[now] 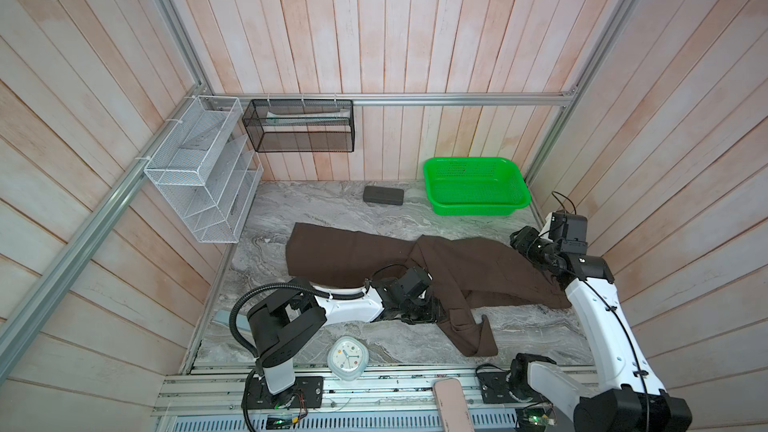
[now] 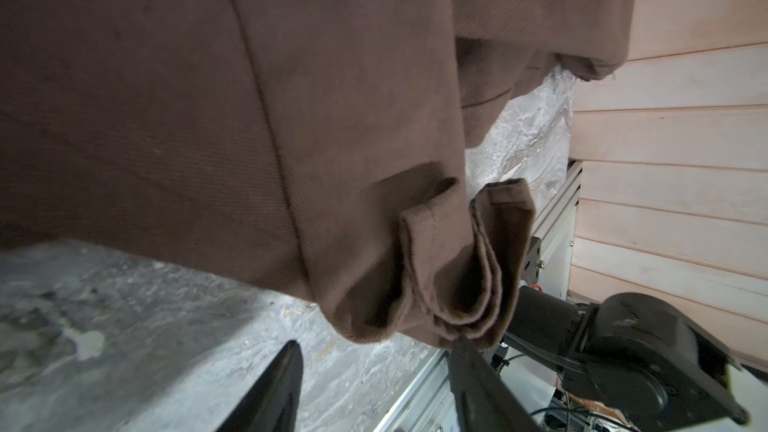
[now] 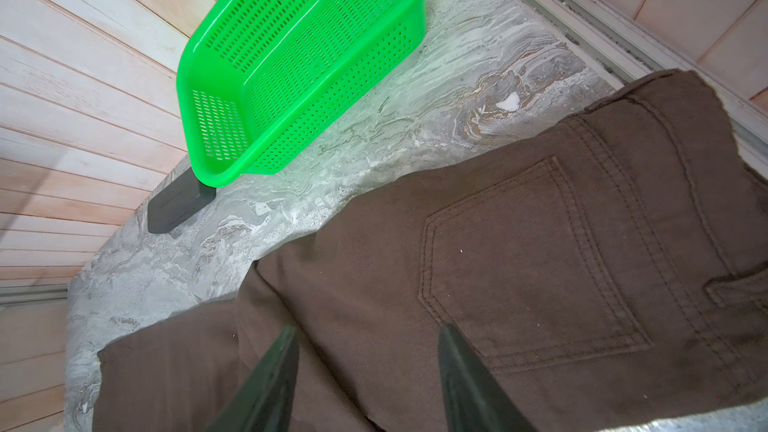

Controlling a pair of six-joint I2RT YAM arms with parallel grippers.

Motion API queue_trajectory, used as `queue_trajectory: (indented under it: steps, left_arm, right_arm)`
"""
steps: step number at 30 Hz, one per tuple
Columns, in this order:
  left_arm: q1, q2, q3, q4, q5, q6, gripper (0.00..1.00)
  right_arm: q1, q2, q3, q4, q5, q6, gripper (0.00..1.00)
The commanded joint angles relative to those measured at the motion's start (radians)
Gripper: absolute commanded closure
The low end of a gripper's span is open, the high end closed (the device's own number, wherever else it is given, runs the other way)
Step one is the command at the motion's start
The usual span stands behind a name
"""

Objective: Fold and stack the trousers

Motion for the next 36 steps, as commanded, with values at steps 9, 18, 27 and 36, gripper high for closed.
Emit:
queue_trajectory:
  steps: [9,18,27,36]
  left_arm:
    - [-0.031,0.084,0.024,0.070,0.047,-0.058,0.50]
    - [-0.041,0.097,0.085,0.038,0.039,-0.046,0.66]
    - [-0.029,0.098,0.147,-0.045,-0.028,0.007,1.00]
    - [0.177,-0.158,0.322,-0.474,-0.318,0.452,1.00]
  right_arm:
    - [-0.006,-0.013,-0.025,-0.018,-0.010,-0.007,0.45]
    - [-0.007,-0.012,-0.028,-0.013,-0.008,-0.009,0.45]
    - [-0.007,-0.007,-0.028,-0.010,-0.013,-0.011,0.45]
    - [-0.005,-0.003,-0.014,-0.006,-0.029,0.001,0.45]
